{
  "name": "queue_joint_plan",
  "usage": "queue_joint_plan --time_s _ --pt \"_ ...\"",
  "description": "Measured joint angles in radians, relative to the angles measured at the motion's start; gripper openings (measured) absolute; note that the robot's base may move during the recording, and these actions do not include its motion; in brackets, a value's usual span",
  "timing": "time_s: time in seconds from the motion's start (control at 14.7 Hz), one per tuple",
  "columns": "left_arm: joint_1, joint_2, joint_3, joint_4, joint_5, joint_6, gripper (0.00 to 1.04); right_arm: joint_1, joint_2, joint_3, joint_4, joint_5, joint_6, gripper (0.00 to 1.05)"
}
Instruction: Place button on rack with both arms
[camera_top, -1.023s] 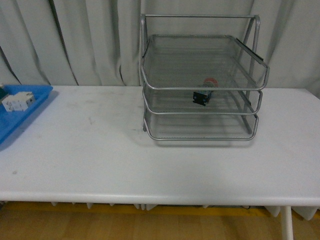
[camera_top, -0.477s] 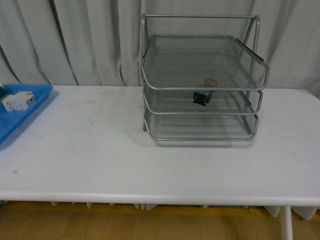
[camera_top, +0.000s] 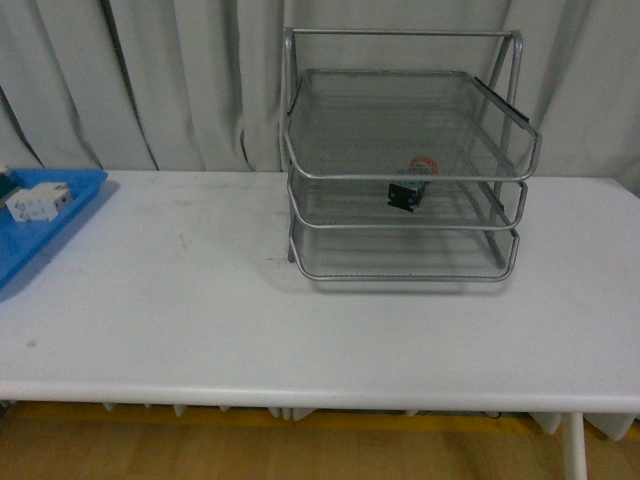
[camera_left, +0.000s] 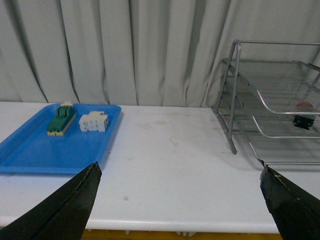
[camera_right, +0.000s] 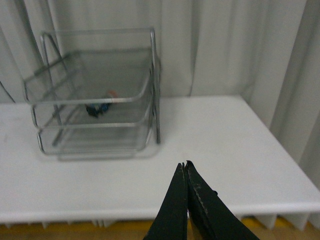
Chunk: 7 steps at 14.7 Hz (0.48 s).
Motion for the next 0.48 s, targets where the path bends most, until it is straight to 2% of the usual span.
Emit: queue_joint_plan --time_s 0.07,0.48 --pt "0.000 0.000 0.000 0.000 0.001 0.000 0.98 0.000 -0.072 0.000 -0.014 0.002 0.000 0.02" --pt "0.000 0.000 0.000 0.000 0.000 0.000 0.98 0.000 -0.070 0.000 -0.025 0.002 0.000 0.02"
